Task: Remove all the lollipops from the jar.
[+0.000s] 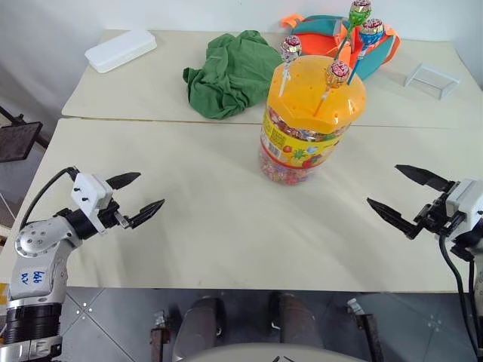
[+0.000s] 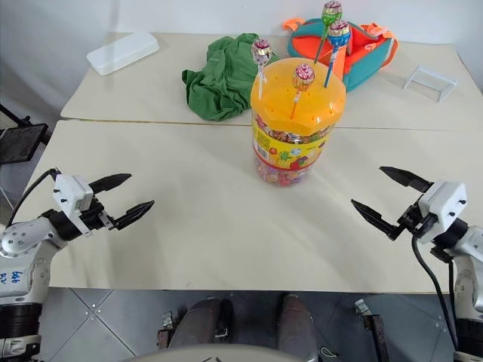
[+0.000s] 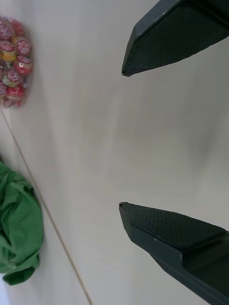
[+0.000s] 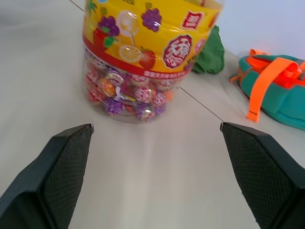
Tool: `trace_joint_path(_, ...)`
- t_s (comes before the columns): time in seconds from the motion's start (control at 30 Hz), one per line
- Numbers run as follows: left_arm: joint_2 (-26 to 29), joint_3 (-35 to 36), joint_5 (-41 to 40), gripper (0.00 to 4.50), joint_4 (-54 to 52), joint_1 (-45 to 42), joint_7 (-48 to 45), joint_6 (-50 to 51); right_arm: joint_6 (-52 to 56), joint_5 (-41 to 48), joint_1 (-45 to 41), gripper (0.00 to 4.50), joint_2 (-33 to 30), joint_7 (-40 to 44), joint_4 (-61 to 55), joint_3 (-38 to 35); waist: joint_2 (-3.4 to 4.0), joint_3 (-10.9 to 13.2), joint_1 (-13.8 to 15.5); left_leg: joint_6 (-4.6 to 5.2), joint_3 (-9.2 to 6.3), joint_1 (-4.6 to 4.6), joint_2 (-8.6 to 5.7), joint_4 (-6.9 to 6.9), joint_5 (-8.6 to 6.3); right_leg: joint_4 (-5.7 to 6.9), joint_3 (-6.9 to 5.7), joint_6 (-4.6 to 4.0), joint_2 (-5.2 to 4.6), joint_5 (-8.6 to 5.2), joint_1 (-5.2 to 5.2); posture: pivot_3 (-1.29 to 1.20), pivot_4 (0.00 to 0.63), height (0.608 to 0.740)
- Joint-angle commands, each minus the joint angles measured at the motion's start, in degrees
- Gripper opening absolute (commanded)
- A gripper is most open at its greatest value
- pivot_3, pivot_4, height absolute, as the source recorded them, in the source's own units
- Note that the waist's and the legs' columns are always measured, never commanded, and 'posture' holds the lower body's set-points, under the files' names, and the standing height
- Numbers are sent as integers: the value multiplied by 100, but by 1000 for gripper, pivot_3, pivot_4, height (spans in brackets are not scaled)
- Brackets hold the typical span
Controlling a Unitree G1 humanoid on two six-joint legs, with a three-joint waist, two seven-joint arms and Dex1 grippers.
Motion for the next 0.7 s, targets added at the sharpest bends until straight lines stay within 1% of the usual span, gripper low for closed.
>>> trace_joint_path(0.03, 202, -13, -206, 4500, -225, -20, -317, 215, 91, 132, 228, 4455, -92, 15, -284, -213, 0, 0, -7, 0, 0, 1, 0, 0, 0, 1, 0, 0, 0, 0, 0, 0, 150, 740)
trace_joint_path(0.07, 233, -49, -304, 4500, -280, -51, -422, 360, 222, 213, 320, 4455, -110, -2, -396, -258, 0, 0, -7, 0, 0, 1, 0, -1, 0, 2, 0, 0, 0, 0, -1, 0, 150, 740)
trace_joint_path(0.13, 226, 12, -803, 4500, -356, -328, -521, 928, 556, 469, 491, 4455, -99, -159, -724, -421, 0, 0, -4, 0, 2, 2, 0, 0, 0, 5, 0, 0, 0, 0, -1, 0, 150, 740)
trace_joint_path(0.17, 224, 20, -1278, 4500, -375, -758, -640, 1403, 864, 869, 639, 4455, -15, -409, -1149, -640, 0, 0, 8, 0, -1, 2, 1, 0, 0, 5, 1, 0, 0, 0, -1, 0, 150, 740)
trace_joint_path(0.23, 199, 8, -1832, 4500, -328, -1430, -729, 2031, 1322, 1432, 828, 4455, 111, -826, -1769, -934, 3, 3, 108, -1, -11, -7, 7, 23, 0, 13, -1, 0, 0, 0, -1, 0, 150, 740)
trace_joint_path(0.27, 87, -38, -2174, 4500, -271, -1938, -645, 2435, 1431, 1829, 913, 4455, 265, -1051, -2119, -1110, 3, 3, 155, -1, -14, -9, 31, 35, -1, 19, -1, 0, 1, 0, 0, 0, 150, 740)
trace_joint_path(0.33, -105, -122, -2459, 4500, -154, -2627, -520, 2851, 1530, 2250, 993, 4455, 489, -1372, -2565, -1336, -5, -2, 187, -3, -18, -19, 35, 70, -10, 29, -4, 0, 9, 0, 9, 0, 150, 740)
trace_joint_path(0.37, -217, -222, -2479, 4500, -66, -2967, -479, 2977, 1534, 2393, 1026, 4455, 593, -1499, -2750, -1439, -11, -5, 180, 0, -18, -14, 37, 73, -16, 31, -1, 0, 10, 0, 15, 0, 150, 740)
trace_joint_path(0.43, -580, -854, -2119, 4500, 375, -4055, -638, 3030, 1436, 2770, 1022, 4455, 898, -1988, -3139, -1768, -12, -5, 226, 5, -17, -4, 22, 72, -25, 29, 13, 2, 10, 1, 16, 0, 150, 740)
trace_joint_path(0.5, -936, -1352, -1730, 4500, 931, -4897, -770, 2973, 1418, 2984, 1110, 4455, 1095, -2270, -3464, -1923, -15, -6, 286, 5, -4, -14, 1, 80, -25, 24, 11, 4, 15, 2, 15, 0, 150, 740)
trace_joint_path(0.57, -1164, -1524, -1518, 4500, 1334, -5272, -866, 2862, 1443, 3022, 1176, 4455, 1170, -2390, -3638, -1932, -15, -6, 268, 7, 5, -16, -4, 80, -26, 17, 21, 6, 15, 3, 13, 0, 150, 740)
trace_joint_path(0.7, -1821, -1886, -1098, 4500, 1953, -5903, -759, 2732, 1440, 3015, 1399, 4455, 1338, -2518, -4042, -1747, -15, -6, 181, 8, 22, -10, 0, 61, -26, 13, 36, 7, 26, 2, 2, 0, 150, 740)
